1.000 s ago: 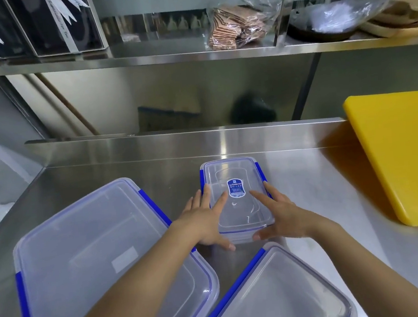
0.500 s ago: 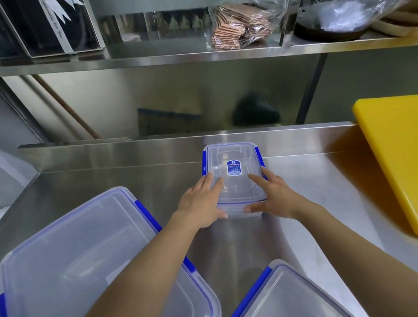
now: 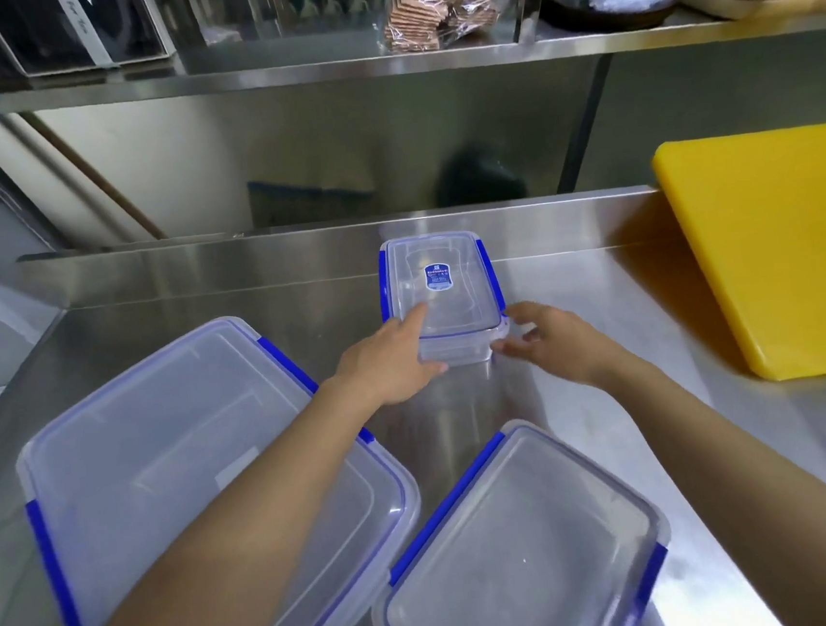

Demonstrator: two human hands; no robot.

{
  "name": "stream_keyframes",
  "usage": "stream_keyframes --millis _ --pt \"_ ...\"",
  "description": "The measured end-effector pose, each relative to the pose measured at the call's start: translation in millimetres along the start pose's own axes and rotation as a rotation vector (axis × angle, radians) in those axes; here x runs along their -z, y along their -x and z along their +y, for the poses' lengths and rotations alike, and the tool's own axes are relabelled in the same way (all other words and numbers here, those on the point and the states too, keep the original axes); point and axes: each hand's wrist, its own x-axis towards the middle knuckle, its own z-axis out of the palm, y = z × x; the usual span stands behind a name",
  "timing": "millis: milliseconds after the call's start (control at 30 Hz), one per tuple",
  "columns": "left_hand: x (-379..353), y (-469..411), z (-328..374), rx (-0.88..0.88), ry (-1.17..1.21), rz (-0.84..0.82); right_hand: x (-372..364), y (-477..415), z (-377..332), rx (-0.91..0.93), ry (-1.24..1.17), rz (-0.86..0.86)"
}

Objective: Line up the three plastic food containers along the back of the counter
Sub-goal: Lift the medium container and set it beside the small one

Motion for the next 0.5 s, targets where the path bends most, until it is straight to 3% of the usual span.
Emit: stream_keyframes --millis 100,300,500 --pt "3 18 14 -0.054 0.027 -0.001 9 32 7 -0.104 -0.039 -0.198" --pt "-8 37 45 -0.078 0.03 -0.311 16 82 26 -0.28 0.016 -0.537" --pt "-26 41 59 -0.001 -0.024 -0.453 12 98 43 -0.363 0.032 -0.529"
